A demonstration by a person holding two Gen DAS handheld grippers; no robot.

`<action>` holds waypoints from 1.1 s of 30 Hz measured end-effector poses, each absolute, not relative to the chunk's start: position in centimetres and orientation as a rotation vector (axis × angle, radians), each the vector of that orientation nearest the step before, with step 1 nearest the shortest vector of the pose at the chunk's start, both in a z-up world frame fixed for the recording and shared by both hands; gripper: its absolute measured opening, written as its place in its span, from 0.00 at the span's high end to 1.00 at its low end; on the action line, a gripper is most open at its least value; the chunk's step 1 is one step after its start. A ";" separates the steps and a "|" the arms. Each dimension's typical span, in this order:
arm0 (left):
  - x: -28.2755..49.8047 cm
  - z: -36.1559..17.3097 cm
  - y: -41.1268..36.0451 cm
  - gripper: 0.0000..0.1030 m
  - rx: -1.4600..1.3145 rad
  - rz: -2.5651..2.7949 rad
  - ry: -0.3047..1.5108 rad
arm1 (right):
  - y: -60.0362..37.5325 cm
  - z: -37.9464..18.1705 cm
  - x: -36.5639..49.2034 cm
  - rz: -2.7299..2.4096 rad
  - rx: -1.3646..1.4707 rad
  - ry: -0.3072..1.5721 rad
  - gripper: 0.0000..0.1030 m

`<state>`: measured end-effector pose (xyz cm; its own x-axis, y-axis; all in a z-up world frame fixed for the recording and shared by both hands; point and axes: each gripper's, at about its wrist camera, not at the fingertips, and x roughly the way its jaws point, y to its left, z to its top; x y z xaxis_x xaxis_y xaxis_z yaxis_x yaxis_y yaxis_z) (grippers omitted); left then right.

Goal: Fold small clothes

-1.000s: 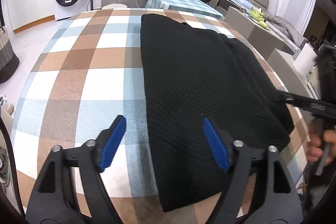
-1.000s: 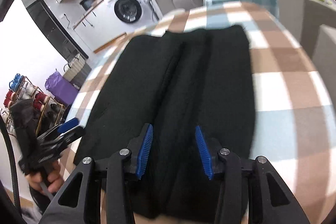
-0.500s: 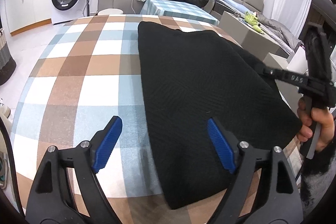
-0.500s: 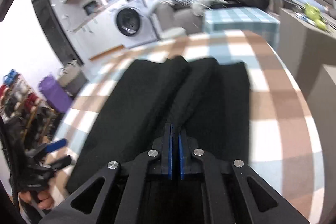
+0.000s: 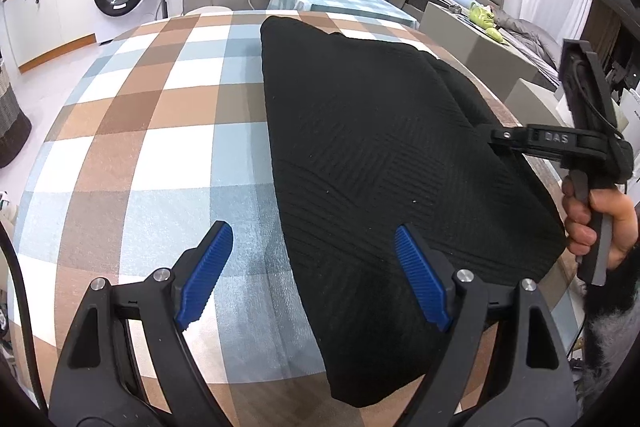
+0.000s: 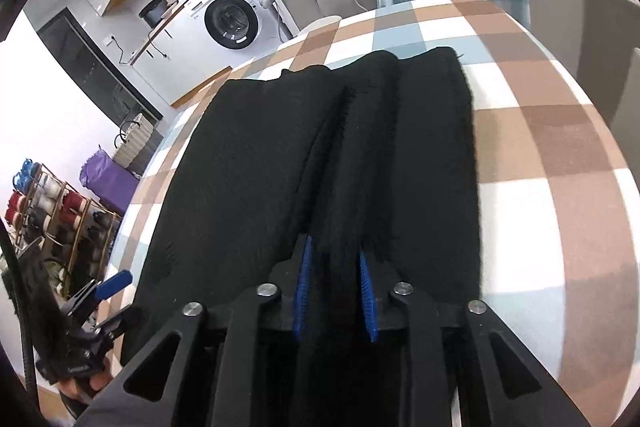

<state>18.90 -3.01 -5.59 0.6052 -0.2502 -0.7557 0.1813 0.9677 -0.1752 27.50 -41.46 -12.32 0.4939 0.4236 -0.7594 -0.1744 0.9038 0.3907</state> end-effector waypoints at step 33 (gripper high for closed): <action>19.5 -5.4 -3.6 0.21 -0.083 -0.261 0.890 | -40.6 -9.7 25.7 0.391 0.250 0.931 0.92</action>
<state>19.49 -3.56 -5.38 0.6002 -0.2588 -0.7568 0.1902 0.9652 -0.1793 25.74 -40.59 -9.68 0.5350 0.4301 -0.7271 -0.2177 0.9018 0.3733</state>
